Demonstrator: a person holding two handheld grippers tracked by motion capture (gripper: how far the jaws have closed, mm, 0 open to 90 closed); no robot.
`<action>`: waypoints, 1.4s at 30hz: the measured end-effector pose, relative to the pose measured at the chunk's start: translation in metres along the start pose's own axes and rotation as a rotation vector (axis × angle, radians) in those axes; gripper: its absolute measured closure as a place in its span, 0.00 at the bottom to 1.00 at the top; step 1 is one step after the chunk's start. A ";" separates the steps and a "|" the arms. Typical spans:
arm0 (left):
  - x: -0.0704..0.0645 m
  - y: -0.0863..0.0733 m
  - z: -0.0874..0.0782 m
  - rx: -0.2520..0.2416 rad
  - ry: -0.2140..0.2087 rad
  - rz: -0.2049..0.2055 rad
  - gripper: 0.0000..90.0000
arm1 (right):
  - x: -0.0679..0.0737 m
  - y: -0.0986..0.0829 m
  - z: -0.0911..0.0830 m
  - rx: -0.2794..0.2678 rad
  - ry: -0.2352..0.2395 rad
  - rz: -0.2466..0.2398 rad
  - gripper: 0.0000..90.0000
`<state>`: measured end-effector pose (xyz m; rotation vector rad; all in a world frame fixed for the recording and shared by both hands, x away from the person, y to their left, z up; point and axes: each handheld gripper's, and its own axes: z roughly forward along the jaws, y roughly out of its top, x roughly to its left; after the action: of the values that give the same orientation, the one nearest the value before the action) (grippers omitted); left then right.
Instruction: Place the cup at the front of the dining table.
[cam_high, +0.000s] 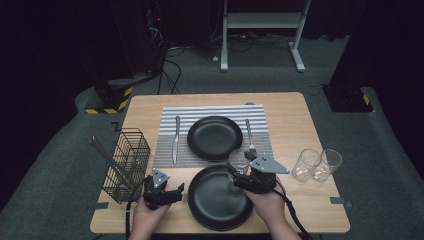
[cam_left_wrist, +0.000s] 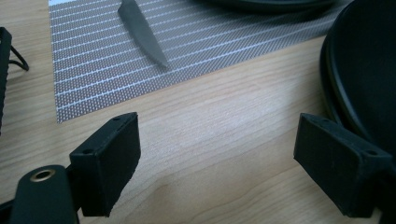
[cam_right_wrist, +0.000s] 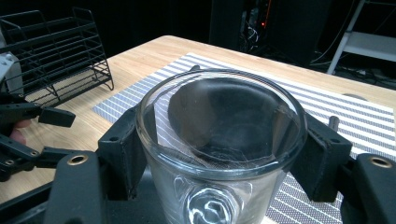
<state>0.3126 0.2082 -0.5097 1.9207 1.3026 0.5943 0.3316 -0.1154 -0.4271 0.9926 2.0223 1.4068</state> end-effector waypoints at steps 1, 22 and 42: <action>0.002 0.000 -0.002 -0.020 -0.034 -0.010 0.16 | 0.000 0.000 0.000 0.002 0.001 0.001 0.32; -0.015 0.017 -0.013 -0.154 -0.169 0.016 0.17 | 0.010 0.012 0.006 0.004 0.037 -0.001 0.32; -0.050 0.036 -0.010 -0.221 -0.258 0.091 0.17 | 0.025 0.018 0.022 0.017 0.079 -0.001 0.32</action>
<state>0.3077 0.1574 -0.4739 1.8118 0.9517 0.4937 0.3379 -0.0792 -0.4176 0.9568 2.0949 1.4513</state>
